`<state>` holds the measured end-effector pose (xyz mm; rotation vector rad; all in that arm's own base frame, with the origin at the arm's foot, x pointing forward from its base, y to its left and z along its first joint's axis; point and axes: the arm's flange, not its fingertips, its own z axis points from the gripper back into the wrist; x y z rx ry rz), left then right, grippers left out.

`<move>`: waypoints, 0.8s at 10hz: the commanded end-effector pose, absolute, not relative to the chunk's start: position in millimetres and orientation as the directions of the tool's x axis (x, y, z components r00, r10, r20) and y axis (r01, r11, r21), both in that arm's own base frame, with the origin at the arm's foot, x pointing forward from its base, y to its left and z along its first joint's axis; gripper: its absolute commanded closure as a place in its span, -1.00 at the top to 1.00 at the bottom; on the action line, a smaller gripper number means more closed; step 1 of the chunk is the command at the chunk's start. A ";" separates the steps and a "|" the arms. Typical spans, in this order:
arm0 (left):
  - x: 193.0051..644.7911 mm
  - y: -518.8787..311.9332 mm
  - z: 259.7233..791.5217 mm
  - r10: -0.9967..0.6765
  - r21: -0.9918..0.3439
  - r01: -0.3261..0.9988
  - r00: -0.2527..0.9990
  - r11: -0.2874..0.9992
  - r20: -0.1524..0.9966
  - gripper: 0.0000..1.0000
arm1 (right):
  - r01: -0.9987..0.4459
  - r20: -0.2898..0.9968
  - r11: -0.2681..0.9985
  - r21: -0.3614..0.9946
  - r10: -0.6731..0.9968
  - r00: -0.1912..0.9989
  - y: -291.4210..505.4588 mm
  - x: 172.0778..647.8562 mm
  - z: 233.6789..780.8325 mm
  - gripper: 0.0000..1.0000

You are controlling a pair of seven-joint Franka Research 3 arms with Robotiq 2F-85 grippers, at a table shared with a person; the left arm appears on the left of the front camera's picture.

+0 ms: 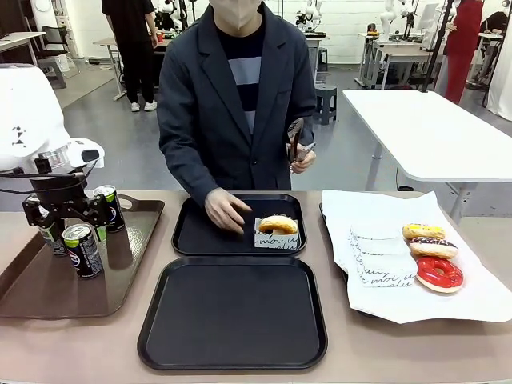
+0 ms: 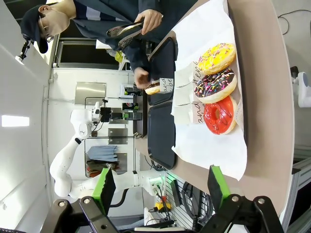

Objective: Set up donuts and drinks on trays.
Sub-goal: Pick up one Pepsi coke and place it on the Flat Tray.

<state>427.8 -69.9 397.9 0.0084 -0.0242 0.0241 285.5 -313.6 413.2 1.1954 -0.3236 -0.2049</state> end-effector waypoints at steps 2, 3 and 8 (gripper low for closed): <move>430.1 -75.4 388.2 0.055 0.055 -0.057 0.998 0.997 0.037 0.94 | -0.020 0.141 0.349 0.937 -0.324 0.936 -313.4 284.5 412.6 1.00; 430.3 -75.3 389.0 0.056 0.060 -0.058 0.998 0.997 0.036 -0.08 | -0.020 0.141 0.349 0.937 -0.324 0.936 -313.4 284.5 412.6 1.00; 430.3 -73.4 392.0 0.072 0.066 -0.072 0.997 0.995 0.003 -1.00 | -0.020 0.141 0.349 0.937 -0.324 0.936 -313.4 284.5 412.6 1.00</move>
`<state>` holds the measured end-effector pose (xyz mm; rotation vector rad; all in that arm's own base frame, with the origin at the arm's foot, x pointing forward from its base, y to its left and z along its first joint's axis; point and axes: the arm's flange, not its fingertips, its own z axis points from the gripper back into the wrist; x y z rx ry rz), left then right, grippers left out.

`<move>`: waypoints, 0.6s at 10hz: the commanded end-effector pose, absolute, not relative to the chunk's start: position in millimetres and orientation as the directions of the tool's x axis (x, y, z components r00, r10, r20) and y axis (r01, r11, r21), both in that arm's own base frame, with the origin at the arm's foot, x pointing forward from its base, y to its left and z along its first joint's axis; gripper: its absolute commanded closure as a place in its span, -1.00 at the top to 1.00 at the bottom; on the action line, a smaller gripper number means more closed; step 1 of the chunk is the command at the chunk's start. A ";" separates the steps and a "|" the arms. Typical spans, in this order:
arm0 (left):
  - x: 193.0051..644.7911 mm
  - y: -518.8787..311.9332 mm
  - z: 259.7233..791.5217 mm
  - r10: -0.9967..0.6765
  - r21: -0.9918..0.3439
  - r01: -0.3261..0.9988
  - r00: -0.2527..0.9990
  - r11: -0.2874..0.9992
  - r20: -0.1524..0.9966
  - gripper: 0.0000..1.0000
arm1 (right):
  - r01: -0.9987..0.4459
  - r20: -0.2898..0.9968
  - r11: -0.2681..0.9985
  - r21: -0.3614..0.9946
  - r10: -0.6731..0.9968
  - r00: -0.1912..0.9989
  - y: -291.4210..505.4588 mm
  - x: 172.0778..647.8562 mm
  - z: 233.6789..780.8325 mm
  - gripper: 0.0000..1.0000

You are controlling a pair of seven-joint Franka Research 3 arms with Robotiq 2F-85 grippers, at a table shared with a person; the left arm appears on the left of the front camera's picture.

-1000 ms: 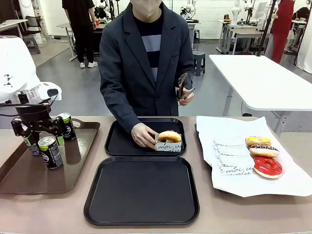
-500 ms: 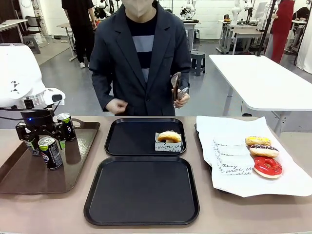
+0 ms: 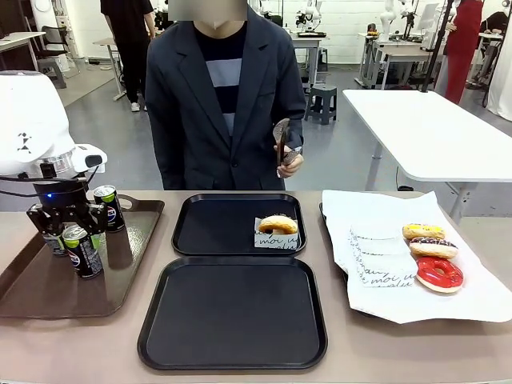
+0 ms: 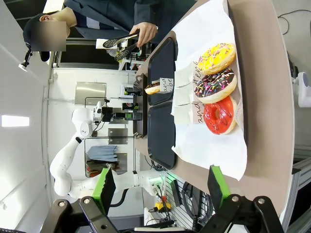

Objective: Set up donuts and drinks on trays.
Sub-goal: Pick up one Pepsi coke and place it on the Flat Tray.

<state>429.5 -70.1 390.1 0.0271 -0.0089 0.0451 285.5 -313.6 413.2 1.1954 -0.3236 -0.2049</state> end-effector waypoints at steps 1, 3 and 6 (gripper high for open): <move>429.9 -72.9 393.5 0.071 0.065 -0.072 0.997 0.995 0.006 -1.00 | -0.020 0.141 0.349 0.937 -0.324 0.936 -313.4 284.5 412.6 1.00; 428.1 -70.5 419.6 0.066 0.058 -0.066 0.998 0.996 0.006 -0.06 | -0.020 0.141 0.349 0.937 -0.324 0.936 -313.4 284.5 412.6 1.00; 402.2 -65.1 518.5 0.044 0.003 -0.045 0.990 0.999 0.132 -0.06 | -0.020 0.141 0.349 0.937 -0.324 0.936 -313.4 284.5 412.6 1.00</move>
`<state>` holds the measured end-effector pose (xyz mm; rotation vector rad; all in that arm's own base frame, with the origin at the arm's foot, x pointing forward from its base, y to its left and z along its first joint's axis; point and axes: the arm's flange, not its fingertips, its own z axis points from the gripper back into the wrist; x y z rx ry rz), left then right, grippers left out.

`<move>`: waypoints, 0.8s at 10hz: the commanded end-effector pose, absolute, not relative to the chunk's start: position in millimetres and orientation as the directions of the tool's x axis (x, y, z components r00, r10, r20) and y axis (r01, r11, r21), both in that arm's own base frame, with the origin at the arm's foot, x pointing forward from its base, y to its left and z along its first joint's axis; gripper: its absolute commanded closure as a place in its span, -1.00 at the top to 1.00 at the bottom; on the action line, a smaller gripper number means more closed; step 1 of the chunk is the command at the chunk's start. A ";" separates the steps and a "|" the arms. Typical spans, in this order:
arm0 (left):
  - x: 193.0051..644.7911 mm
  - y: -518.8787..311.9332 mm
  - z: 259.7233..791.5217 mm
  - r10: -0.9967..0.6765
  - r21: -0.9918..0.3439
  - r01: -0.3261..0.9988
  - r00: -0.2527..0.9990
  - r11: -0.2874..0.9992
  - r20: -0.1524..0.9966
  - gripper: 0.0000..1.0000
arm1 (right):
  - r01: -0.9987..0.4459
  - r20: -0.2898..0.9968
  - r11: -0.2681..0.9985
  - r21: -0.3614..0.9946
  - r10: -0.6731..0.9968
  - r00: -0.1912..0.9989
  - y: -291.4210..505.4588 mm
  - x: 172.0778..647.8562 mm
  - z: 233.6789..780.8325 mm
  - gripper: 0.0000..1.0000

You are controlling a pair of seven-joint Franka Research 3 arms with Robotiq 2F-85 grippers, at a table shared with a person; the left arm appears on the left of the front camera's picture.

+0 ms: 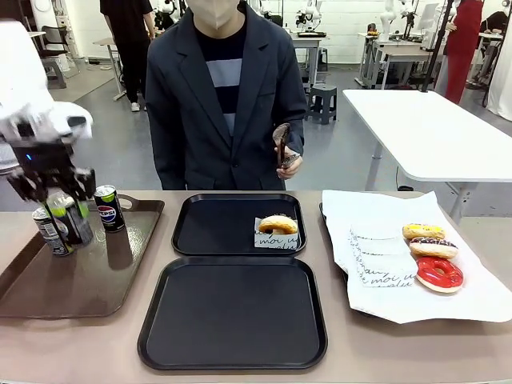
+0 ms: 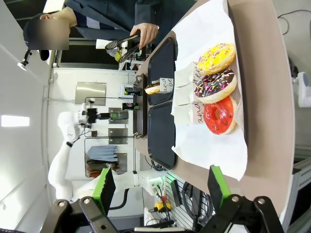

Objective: Set up donuts and drinks on trays.
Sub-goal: Pick up one Pepsi coke and place it on the Flat Tray.

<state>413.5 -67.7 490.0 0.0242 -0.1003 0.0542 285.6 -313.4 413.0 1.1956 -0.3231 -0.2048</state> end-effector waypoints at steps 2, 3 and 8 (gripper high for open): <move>396.8 -60.3 540.2 0.057 -0.006 -0.057 0.987 0.998 0.151 -0.06 | -0.020 0.141 0.349 0.937 -0.324 0.936 -313.4 284.5 412.6 1.00; 397.4 -55.1 540.3 0.070 -0.012 -0.069 0.989 0.998 0.129 -0.06 | -0.020 0.141 0.349 0.937 -0.324 0.936 -313.4 284.5 412.6 1.00; 391.5 -62.0 544.9 0.065 0.016 -0.068 0.987 0.998 0.146 0.17 | -0.020 0.141 0.349 0.937 -0.324 0.936 -313.4 284.5 412.6 1.00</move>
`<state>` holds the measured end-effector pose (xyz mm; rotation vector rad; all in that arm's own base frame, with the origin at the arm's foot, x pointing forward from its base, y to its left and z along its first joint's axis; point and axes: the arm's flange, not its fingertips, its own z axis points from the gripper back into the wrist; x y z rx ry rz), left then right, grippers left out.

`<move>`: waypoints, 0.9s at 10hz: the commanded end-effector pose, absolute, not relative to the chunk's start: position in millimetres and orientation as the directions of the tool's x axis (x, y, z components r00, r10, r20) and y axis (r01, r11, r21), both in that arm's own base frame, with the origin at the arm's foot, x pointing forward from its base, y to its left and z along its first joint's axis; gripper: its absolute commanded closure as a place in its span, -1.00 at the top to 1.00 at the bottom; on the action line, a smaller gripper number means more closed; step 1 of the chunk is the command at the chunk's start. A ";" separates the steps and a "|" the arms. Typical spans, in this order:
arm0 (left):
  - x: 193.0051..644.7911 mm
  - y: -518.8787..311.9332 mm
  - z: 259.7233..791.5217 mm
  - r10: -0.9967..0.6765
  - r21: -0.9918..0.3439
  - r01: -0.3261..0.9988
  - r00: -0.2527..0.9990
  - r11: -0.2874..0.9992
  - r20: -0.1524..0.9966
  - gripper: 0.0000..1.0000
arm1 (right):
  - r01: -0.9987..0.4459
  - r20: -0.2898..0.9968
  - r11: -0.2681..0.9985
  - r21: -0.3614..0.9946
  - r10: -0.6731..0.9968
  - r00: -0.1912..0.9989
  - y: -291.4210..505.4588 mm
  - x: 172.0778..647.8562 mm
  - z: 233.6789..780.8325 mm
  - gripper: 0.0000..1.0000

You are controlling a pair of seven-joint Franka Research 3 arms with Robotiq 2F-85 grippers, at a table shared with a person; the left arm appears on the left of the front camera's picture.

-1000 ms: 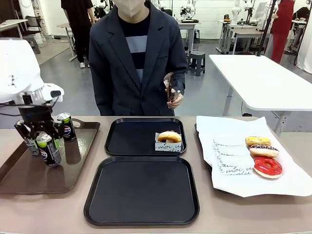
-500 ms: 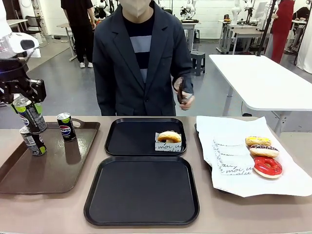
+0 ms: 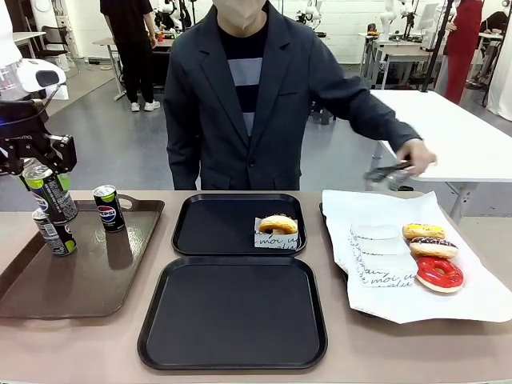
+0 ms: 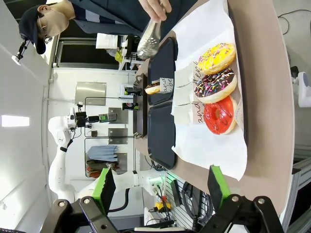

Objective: Set up donuts and drinks on trays.
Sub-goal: Pick up one Pepsi coke and place it on the Flat Tray.

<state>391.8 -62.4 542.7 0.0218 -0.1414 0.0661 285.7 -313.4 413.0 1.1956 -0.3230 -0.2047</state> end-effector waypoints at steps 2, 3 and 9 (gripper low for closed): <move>401.2 -82.7 541.0 -0.003 0.015 0.001 0.988 1.000 0.154 0.17 | -0.020 0.141 0.349 0.937 -0.324 0.936 -313.4 284.5 412.6 1.00; 404.6 -97.4 542.8 -0.027 0.014 0.025 0.987 1.000 0.158 0.17 | -0.020 0.141 0.349 0.937 -0.324 0.936 -313.4 284.5 412.6 1.00; 475.6 -240.3 536.5 -0.193 0.002 0.194 0.973 0.981 0.128 0.17 | -0.020 0.141 0.349 0.937 -0.324 0.936 -313.4 284.5 412.6 1.00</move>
